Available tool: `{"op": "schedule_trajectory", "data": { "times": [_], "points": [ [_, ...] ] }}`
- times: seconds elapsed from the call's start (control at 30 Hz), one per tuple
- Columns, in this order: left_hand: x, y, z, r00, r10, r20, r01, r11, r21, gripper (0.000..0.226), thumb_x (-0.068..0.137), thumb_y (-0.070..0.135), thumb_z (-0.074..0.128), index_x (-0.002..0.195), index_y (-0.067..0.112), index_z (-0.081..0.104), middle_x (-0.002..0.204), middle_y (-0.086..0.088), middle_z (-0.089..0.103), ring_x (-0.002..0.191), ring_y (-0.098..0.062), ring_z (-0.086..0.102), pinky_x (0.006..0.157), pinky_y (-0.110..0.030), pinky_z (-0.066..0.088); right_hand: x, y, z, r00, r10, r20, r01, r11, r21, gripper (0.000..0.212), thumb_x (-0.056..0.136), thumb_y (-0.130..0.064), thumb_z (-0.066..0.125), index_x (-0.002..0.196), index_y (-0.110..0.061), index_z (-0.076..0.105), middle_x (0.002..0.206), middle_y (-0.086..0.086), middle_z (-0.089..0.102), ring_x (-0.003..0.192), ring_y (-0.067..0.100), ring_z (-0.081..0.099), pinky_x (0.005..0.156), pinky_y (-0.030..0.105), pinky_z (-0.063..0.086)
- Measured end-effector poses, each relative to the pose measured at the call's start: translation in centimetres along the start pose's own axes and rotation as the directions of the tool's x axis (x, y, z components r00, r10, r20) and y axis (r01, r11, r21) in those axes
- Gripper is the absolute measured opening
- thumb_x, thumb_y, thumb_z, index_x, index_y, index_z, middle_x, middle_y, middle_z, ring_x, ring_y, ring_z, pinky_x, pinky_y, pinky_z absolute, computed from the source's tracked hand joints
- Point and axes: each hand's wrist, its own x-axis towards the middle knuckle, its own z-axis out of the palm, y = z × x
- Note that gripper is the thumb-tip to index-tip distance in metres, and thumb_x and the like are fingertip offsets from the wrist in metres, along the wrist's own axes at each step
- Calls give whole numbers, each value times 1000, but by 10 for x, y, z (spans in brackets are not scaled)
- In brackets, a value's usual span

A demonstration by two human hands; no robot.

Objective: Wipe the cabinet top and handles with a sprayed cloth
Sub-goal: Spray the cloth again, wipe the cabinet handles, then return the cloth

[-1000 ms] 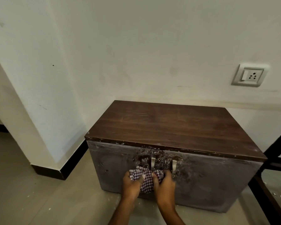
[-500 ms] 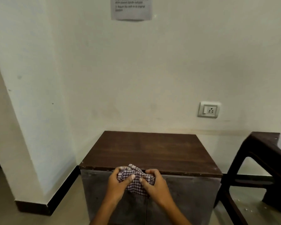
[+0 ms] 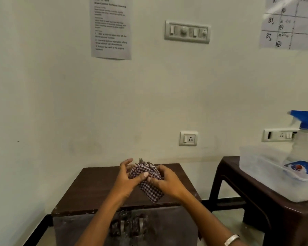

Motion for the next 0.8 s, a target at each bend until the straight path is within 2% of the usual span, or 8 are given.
{"op": "schedule_trajectory", "data": {
  "times": [0.07, 0.13, 0.23, 0.37, 0.5, 0.6, 0.7, 0.8],
  "points": [
    [8, 4, 14, 992, -113, 57, 115, 993, -35, 82, 69, 35, 79, 134, 28, 29, 121, 3, 48, 112, -18, 54, 97, -43, 50, 3, -1, -13, 996, 13, -84, -8, 998, 63, 36, 84, -31, 71, 112, -14, 56, 106, 2, 67, 95, 13, 66, 80, 28, 57],
    [13, 8, 32, 966, -213, 146, 228, 969, -95, 69, 77, 35, 72, 133, 18, 35, 124, -5, 55, 110, -22, 59, 94, -44, 51, 3, -2, -27, 984, 57, -171, -24, 982, 188, 30, 86, -26, 69, 110, -16, 53, 108, 6, 66, 97, 17, 66, 85, 39, 58],
    [20, 20, 63, 942, -222, 253, 287, 922, -261, 36, 89, 25, 62, 120, 8, 57, 110, -9, 71, 103, -24, 66, 91, -42, 52, 7, -4, -54, 952, 125, -280, -31, 948, 318, 31, 88, -20, 66, 113, -17, 48, 112, 6, 64, 101, 19, 65, 86, 35, 57],
    [39, 41, 114, 951, -182, 248, 266, 894, -361, 24, 91, 13, 59, 113, 3, 60, 108, -14, 70, 99, -24, 68, 85, -36, 55, 8, 0, -96, 907, 186, -378, -31, 925, 379, 38, 88, -25, 66, 121, -16, 49, 118, 7, 63, 104, 21, 64, 89, 41, 56],
    [59, 65, 172, 964, -156, 213, 219, 925, -312, 19, 95, 9, 54, 112, 3, 60, 105, -13, 68, 90, -20, 68, 67, -28, 58, 7, -1, -149, 839, 203, -506, -59, 956, 286, 35, 89, -30, 65, 117, -13, 54, 111, 4, 65, 99, 19, 65, 86, 39, 57],
    [78, 75, 217, 968, -129, 213, 181, 953, -244, 25, 95, 15, 54, 117, 4, 58, 108, -12, 67, 97, -24, 67, 84, -38, 57, 12, 2, -195, 772, 223, -595, -120, 971, 207, 37, 87, -33, 65, 116, -10, 58, 108, 5, 67, 97, 21, 67, 86, 43, 57],
    [95, 85, 262, 977, -95, 192, 128, 978, -168, 32, 92, 20, 61, 122, 8, 58, 113, -11, 66, 98, -23, 66, 89, -41, 55, 15, 12, -239, 694, 276, -665, -214, 961, 175, 29, 85, -31, 68, 103, -9, 63, 100, 8, 71, 90, 25, 69, 83, 47, 57],
    [106, 97, 301, 962, -155, 226, 205, 955, -216, 44, 86, 13, 67, 126, 8, 51, 119, -13, 60, 103, -26, 63, 92, -39, 53, 13, 19, -277, 612, 297, -733, -264, 950, 164, 23, 88, -27, 66, 99, -7, 65, 101, 11, 71, 90, 27, 69, 83, 44, 58]
  ]
}}
